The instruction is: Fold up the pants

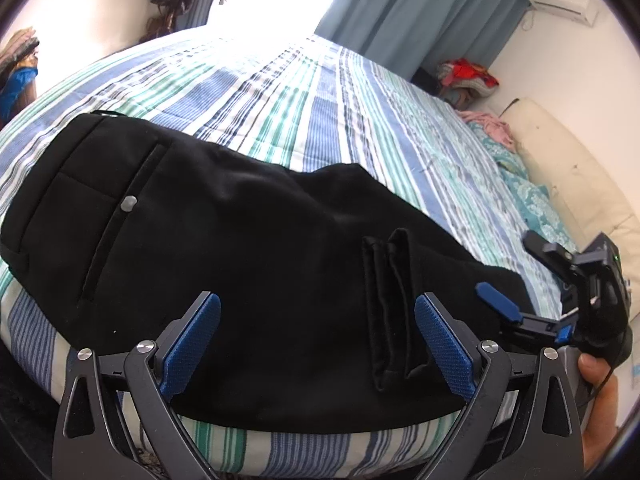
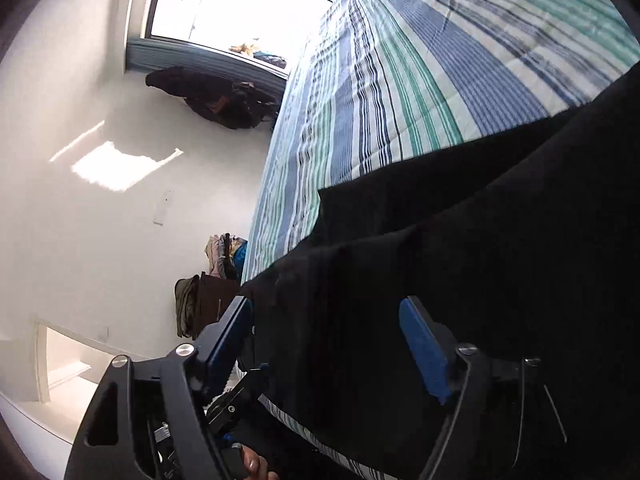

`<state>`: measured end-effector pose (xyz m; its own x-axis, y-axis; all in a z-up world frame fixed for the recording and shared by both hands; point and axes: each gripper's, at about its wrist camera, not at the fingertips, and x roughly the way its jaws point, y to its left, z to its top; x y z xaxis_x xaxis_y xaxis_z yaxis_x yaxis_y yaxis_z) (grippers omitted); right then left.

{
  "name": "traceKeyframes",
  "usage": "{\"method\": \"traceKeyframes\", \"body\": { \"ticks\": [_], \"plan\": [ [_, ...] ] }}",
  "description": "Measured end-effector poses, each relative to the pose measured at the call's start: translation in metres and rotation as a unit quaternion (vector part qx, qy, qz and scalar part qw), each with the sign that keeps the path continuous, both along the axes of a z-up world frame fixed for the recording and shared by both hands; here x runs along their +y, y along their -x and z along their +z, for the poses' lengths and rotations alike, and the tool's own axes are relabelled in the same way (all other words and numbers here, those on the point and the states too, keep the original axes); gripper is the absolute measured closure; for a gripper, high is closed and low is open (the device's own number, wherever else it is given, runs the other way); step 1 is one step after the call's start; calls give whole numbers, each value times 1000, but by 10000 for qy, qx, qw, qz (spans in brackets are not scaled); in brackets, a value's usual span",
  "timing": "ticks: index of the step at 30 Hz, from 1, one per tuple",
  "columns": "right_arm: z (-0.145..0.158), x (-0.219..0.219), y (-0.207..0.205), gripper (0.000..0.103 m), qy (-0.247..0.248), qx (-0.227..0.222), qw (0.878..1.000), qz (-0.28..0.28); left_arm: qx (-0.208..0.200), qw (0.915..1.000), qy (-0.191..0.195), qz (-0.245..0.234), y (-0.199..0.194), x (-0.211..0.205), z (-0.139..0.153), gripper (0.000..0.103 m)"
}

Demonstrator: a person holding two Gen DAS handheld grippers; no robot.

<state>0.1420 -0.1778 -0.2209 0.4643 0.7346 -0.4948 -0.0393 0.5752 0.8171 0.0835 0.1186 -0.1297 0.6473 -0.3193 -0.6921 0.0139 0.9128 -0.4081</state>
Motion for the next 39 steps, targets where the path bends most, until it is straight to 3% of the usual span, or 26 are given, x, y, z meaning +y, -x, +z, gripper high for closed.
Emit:
{"method": "traceKeyframes", "body": {
  "ticks": [2, 6, 9, 10, 11, 12, 13, 15, 18, 19, 21, 22, 24, 25, 26, 27, 28, 29, 31, 33, 36, 39],
  "plan": [
    [19, -27, 25, 22, -31, -420, 9990, -150, -162, 9997, 43, -193, 3, -9, 9, 6],
    [37, -90, 78, 22, 623, -990, 9902, -759, -392, 9931, -127, -1101, 2, -59, 26, 19],
    [30, -139, 120, 22, 1066, -972, 9826, -1172, -210, 9850, -753, -1537, -8, -104, 21, 24],
    [28, -150, 128, 22, 1183, -866, 9804, -1313, -25, 9828, -1047, -1518, -14, -115, 12, 45],
    [32, -162, 134, 22, 1169, -829, 9785, -1481, 201, 9814, -1214, -1470, -20, -120, 1, 83],
    [39, -170, 137, 22, 1150, -926, 9752, -1649, 489, 9808, -1289, -1381, -24, -120, -12, 92],
    [50, -176, 140, 22, 1224, -1099, 9711, -1732, 674, 9819, -1205, -1298, -27, -116, -23, 91],
    [68, -176, 135, 22, 1470, -1316, 9676, -1572, 587, 9846, -1049, -1267, -20, -107, -30, 91],
    [62, -163, 122, 29, 1297, -1226, 9792, -968, 472, 9804, -1302, -1402, -14, -112, -27, 88],
    [47, -160, 117, 39, 1368, -867, 9833, -829, 480, 9809, -1285, -1381, -14, -112, -26, 88],
    [0, -160, 111, 78, 2004, 233, 9759, -835, 474, 9819, -1237, -1352, -14, -111, -27, 88],
    [-14, -164, 112, 103, 2182, 430, 9704, -945, 450, 9817, -1228, -1387, -12, -111, -26, 87],
    [-15, -176, 113, 103, 1944, 469, 9735, -1109, 427, 9818, -1196, -1410, -11, -108, -23, 85],
    [-12, -176, 112, 103, 1987, 467, 9728, -1094, 422, 9826, -1190, -1359, -9, -107, -20, 78],
    [-7, -173, 112, 103, 2181, 378, 9695, -1049, 374, 9837, -1234, -1252, -5, -104, -15, 63],
    [0, -168, 113, 102, 2402, 287, 9648, -1032, 238, 9848, -1278, -1148, -1, -102, -8, 55],
    [11, -164, 117, 92, 2507, 139, 9620, -1069, 8, 9858, -1312, -1044, 4, -100, 2, 43],
    [23, -162, 121, 92, 2537, -83, 9607, -1122, -207, 9862, -1326, -973, 7, -99, 10, 37],
    [46, -153, 116, 86, 2816, -423, 9524, -1086, -522, 9857, -1250, -1002, 9, -104, 24, 34],
    [59, -141, 95, 82, 3289, -538, 9390, -855, -572, 9833, -1136, -1302, 1, -117, 27, 31],
    [67, -130, 56, 82, 3774, -569, 9222, -621, -328, 9737, -1349, -1805, -15, -145, 13, 31],
    [53, -129, 25, 65, 4101, -414, 9097, -506, -4, 9655, -1689, -1981, -25, -161, -14, 31]
  ]
}}
